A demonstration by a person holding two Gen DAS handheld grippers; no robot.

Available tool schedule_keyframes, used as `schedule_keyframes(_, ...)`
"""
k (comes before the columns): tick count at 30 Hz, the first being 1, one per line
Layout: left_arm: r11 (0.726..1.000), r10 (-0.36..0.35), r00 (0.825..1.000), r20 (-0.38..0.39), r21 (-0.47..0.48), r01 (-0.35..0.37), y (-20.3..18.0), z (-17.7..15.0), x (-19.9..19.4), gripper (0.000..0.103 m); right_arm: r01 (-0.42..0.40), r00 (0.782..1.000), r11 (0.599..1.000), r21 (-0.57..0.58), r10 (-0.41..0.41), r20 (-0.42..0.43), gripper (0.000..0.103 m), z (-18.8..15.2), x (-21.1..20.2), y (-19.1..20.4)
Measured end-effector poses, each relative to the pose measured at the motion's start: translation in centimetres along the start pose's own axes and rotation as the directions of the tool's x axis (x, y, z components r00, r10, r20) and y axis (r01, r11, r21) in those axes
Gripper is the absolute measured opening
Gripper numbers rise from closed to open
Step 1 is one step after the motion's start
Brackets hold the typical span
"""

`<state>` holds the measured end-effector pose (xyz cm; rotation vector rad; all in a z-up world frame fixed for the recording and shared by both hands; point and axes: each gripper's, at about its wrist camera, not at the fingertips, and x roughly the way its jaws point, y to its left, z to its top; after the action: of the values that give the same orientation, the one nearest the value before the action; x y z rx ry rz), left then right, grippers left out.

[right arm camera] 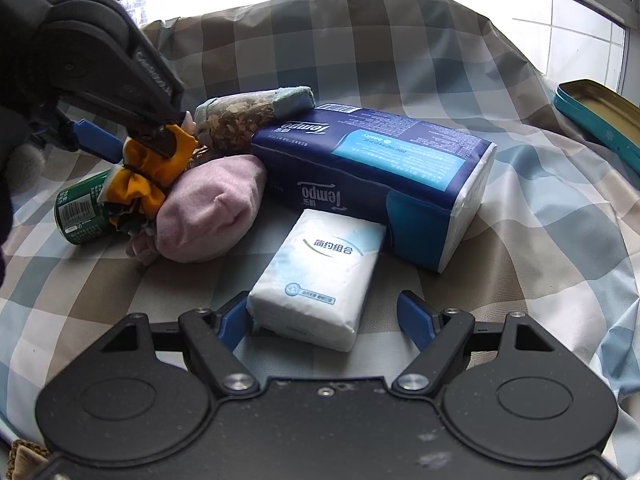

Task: Organize soft objects
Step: 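Grasp the orange-white scrunchie with the left gripper and lift it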

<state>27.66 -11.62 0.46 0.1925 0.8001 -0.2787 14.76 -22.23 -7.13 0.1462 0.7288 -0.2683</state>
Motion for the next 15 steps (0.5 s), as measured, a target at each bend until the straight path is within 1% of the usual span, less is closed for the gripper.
schedule_keyframes(4,0.997,-0.019,0.999,-0.027,0.070,0.021,0.9,-1.6,-1.6,0.040,0.011,1.000,1.000,-0.014,-0.011,0.001,0.078,-0.1,0.1,0.3)
schedule_keyframes(6,0.994,-0.009,0.999,-0.041,0.106,0.013,1.2,-2.4,-2.2,0.040,0.020,1.000,0.999,-0.025,-0.020,0.003,0.078,-0.2,0.1,0.5)
schedule_keyframes(8,0.993,0.007,0.999,-0.045,0.119,-0.001,1.5,-2.8,-2.5,0.041,0.027,1.000,0.999,-0.034,-0.027,0.004,0.078,-0.3,0.1,0.7)
schedule_keyframes(9,0.994,0.015,0.999,-0.044,0.106,-0.011,1.7,-2.8,-2.6,0.041,0.030,1.000,0.999,-0.036,-0.030,0.004,0.078,-0.3,0.1,0.8)
schedule_keyframes(10,0.996,0.017,0.999,-0.047,0.088,-0.012,1.9,-2.7,-2.6,0.045,0.032,0.999,0.999,-0.038,-0.032,0.005,0.078,-0.3,0.1,0.8)
schedule_keyframes(11,0.998,0.008,0.998,-0.056,0.056,-0.005,2.1,-2.4,-2.6,0.055,0.033,0.999,0.999,-0.038,-0.033,0.005,0.078,-0.3,0.1,0.8)
schedule_keyframes(12,1.000,-0.014,0.998,-0.064,0.003,0.014,2.5,-2.1,-2.7,0.061,0.034,0.999,0.999,-0.039,-0.034,0.005,0.078,-0.3,0.1,0.8)
schedule_keyframes(13,0.998,-0.033,0.997,-0.068,-0.048,0.030,2.8,-1.7,-2.6,0.072,0.035,0.999,0.999,-0.040,-0.035,0.006,0.078,-0.3,0.1,0.8)
schedule_keyframes(15,0.990,-0.064,0.996,-0.063,-0.129,0.056,2.9,-0.8,-2.6,0.073,0.038,0.999,0.998,-0.044,-0.037,0.009,0.078,-0.4,0.0,0.9)
